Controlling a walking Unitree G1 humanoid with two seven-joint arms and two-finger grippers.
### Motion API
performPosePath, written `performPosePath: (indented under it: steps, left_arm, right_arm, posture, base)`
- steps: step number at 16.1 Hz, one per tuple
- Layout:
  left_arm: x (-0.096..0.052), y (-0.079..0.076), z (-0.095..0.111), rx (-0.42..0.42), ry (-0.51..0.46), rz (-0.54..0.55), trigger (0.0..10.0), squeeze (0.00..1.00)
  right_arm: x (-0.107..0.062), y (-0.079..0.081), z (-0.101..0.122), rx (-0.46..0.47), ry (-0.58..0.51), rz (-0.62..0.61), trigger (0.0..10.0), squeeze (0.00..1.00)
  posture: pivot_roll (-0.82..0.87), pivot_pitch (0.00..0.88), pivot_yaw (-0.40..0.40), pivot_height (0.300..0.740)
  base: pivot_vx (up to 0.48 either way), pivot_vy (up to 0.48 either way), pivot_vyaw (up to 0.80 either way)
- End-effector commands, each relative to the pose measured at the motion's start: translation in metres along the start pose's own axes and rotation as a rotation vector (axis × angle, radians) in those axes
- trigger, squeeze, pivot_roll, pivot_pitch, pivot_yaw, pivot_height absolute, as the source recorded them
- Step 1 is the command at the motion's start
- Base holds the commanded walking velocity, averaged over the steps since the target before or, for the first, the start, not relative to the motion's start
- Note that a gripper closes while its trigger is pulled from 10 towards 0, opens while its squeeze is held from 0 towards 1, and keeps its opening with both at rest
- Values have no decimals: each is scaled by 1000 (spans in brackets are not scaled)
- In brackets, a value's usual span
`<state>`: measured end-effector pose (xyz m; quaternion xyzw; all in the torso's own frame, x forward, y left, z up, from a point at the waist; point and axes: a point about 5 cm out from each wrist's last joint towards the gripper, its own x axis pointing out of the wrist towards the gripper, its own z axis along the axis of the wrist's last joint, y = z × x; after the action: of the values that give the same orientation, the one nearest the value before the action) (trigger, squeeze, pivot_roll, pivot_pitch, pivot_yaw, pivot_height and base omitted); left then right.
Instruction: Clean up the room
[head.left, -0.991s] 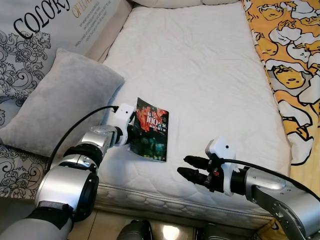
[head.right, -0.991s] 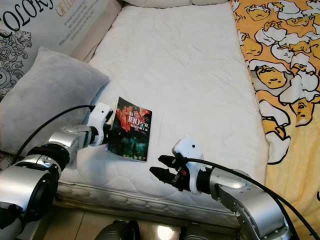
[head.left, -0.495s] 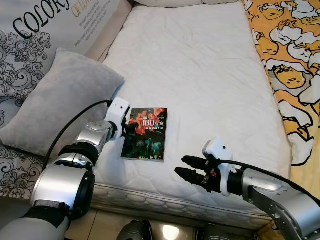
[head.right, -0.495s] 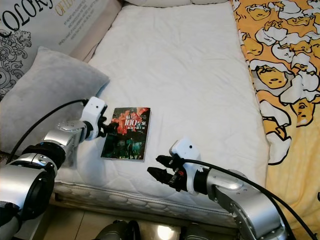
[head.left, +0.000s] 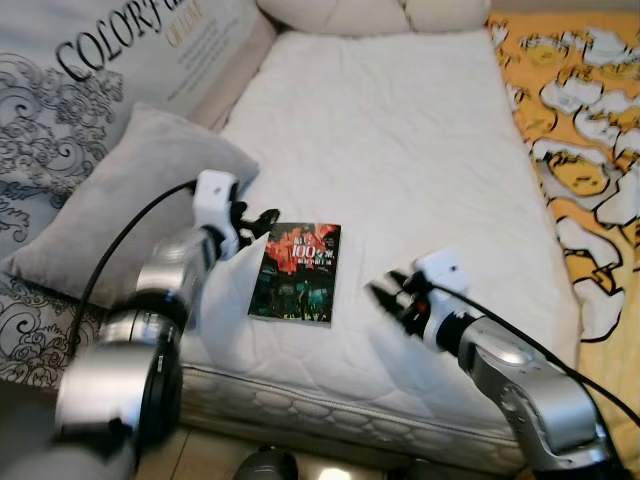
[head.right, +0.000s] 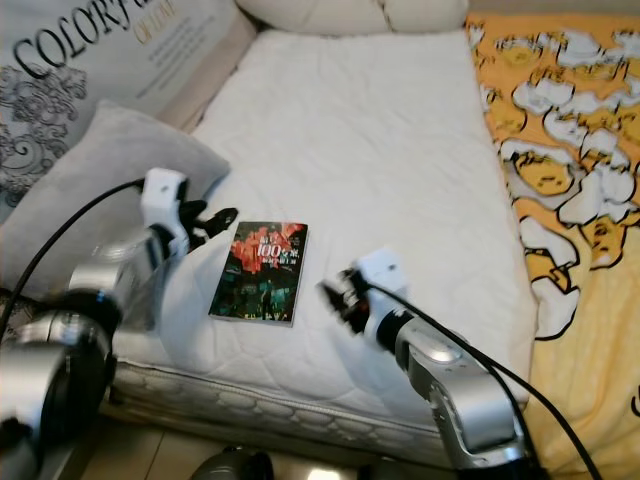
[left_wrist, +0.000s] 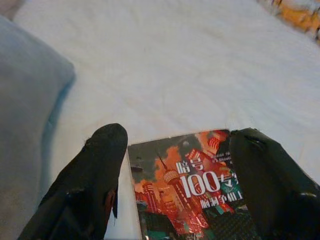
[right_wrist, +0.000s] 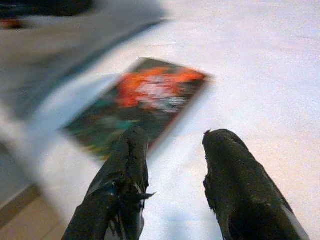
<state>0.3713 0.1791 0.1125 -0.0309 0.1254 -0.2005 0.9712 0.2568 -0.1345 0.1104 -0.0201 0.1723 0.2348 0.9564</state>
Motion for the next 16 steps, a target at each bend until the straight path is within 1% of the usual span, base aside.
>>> performPosePath:
  steps: [1, 2, 3, 4, 5, 6, 7, 8, 9, 12, 13, 14, 15, 16]
  left_arm:
    - [-6, -4, -1, -6, -62, 7, 10000, 0]
    - [-12, -7, -6, -4, -71, 20, 10000, 0]
    - [-21, -14, -14, 22, -78, 54, 10000, 0]
    - [-24, -17, -16, 30, -87, 64, 10000, 0]
    - [-33, -24, -21, 22, -105, 93, 10000, 0]
    - [-44, -31, -26, 20, -118, 119, 10000, 0]
    - [-51, -35, -28, 24, -124, 127, 10000, 0]
    - [-69, -44, -36, 38, -107, 145, 10000, 0]
    - [-79, -50, -44, 37, -82, 161, 10000, 0]
    - [-97, -56, -55, 35, -34, 199, 10000, 0]
    - [-103, -58, -57, 37, -24, 205, 10000, 0]
    - [-106, -59, -58, 33, -19, 210, 10000, 0]
    - [-114, -59, -58, 36, -8, 222, 10000, 0]
    - [-116, -58, -58, 37, -6, 225, 10000, 0]
  right_arm:
    - [0, -11, 1, -2, -26, -108, 10000, 0]
    - [-1, -14, -1, -8, -31, -157, 10000, 0]
    - [-2, -16, -4, -13, -33, -195, 10000, 0]
    - [-2, -16, -6, -14, -33, -203, 10000, 0]
    - [-4, -15, -9, -27, -37, -207, 10000, 0]
    - [-6, -12, -11, -24, -46, -204, 10000, 0]
    - [-6, -11, -12, -13, -52, -202, 10000, 0]
    - [-9, -7, -17, 6, -60, -206, 10000, 0]
    - [-11, -5, -21, 7, -56, -216, 10000, 0]
    - [-15, -4, -26, 17, -57, -243, 10000, 0]
    - [-17, -5, -27, 46, -58, -263, 10000, 0]
    - [-18, -6, -28, 54, -58, -273, 10000, 0]
    - [-22, -9, -29, 62, -59, -288, 10000, 0]
    - [-23, -9, -30, 64, -59, -291, 10000, 0]
  posture:
    - [2, 0, 66, 740]
    - [-1, 0, 61, 740]
    - [-2, 0, 49, 740]
    - [-2, 0, 49, 740]
    - [-2, 0, 34, 740]
    - [1, 0, 25, 740]
    - [3, 0, 22, 740]
    - [5, 0, 26, 740]
    - [2, 0, 29, 740]
    - [-8, 0, 40, 740]
    - [-9, 0, 43, 740]
    - [-8, 0, 43, 740]
    - [-3, 0, 40, 740]
    - [-2, 0, 39, 740]
  base:
    - [0, 0, 0]
    - [0, 0, 0]
    - [0, 0, 0]
    - [0, 0, 0]
    - [0, 0, 0]
    - [0, 0, 0]
    - [0, 0, 0]
    - [0, 0, 0]
    - [0, 0, 0]
    - [0, 0, 0]
    - [0, 0, 0]
    - [0, 0, 0]
    - [0, 0, -681]
    - [0, 0, -788]
